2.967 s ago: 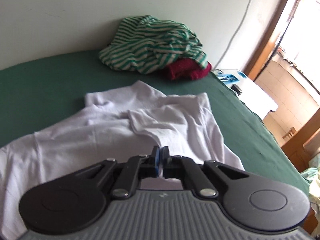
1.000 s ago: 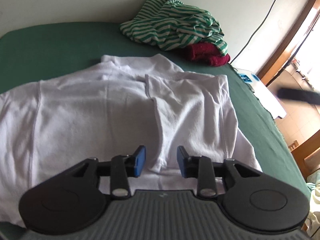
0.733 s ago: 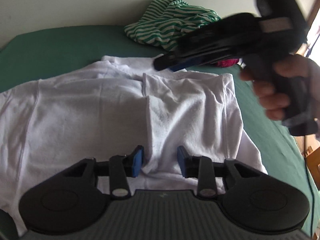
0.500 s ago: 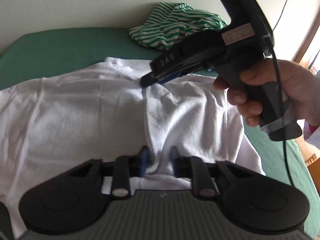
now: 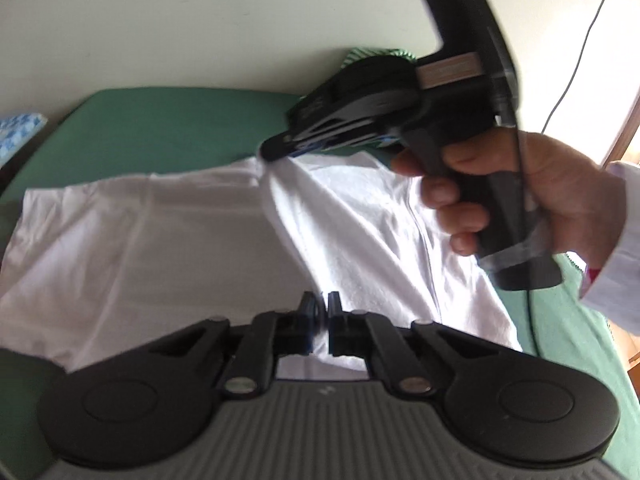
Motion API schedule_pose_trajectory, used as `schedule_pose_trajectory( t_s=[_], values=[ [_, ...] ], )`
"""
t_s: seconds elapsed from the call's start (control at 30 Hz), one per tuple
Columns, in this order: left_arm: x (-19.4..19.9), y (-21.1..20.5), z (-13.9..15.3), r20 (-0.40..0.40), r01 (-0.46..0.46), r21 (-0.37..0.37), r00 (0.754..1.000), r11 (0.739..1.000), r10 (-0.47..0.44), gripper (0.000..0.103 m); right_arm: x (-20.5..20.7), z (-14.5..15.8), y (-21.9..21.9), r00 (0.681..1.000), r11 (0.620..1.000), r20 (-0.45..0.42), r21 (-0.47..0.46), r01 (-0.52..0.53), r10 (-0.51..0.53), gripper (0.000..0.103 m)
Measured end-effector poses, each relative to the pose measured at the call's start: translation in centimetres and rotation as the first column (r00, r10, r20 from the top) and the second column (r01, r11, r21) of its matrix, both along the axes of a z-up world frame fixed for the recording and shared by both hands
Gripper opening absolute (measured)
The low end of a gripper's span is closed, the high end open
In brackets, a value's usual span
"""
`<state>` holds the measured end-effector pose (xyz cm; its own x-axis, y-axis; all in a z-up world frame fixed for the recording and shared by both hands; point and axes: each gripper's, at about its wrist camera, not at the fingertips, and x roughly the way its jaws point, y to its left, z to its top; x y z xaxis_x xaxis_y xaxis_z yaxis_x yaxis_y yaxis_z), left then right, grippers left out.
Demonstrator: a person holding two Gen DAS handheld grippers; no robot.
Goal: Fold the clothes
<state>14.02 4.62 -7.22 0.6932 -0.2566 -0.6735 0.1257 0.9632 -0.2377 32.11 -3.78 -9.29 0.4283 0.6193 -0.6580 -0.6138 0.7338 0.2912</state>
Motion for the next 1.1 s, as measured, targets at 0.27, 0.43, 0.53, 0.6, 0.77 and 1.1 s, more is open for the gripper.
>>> schedule_pose_trajectory(
  t_s=[0.27,0.43,0.53,0.6,0.77,1.1],
  values=[
    [0.6,0.8,-2.0,-0.087,-0.021,-0.003,0.996,1.0,0.02,0.0,-0.2,-3.0,1.6,0.998,0.998,-0.04,0.036,-0.052,0.053,0.004],
    [0.4,0.1,-1.9,-0.089,0.016,0.076,0.996,0.997,-0.009,0.001,-0.1,-1.7,-1.1,0.994,0.985,-0.086,0.167,-0.05,0.065,0.014],
    [-0.1,0.4,-0.8,-0.06,0.018,0.134,0.998,0.991,-0.01,0.008,-1.2,0.5,-7.4,0.998,0.964,-0.052,0.26,0.056,-0.044,0.023],
    [-0.7,0.9,0.4,-0.021,0.0,0.187,1.0,0.982,0.004,0.007,-1.5,1.3,-11.8,0.99,0.963,-0.03,0.229,0.142,-0.139,0.023],
    [0.8,-0.1,1.7,0.026,0.036,0.146,0.999,0.989,-0.04,0.007,-0.5,1.9,-19.6,0.949,0.943,-0.011,0.11,0.314,-0.315,0.027],
    [3.9,-3.7,-1.5,-0.047,0.085,0.153,0.996,0.985,-0.079,0.013,3.9,-0.1,-14.7,0.974,0.978,-0.157,-0.155,0.14,-0.165,0.027]
  ],
)
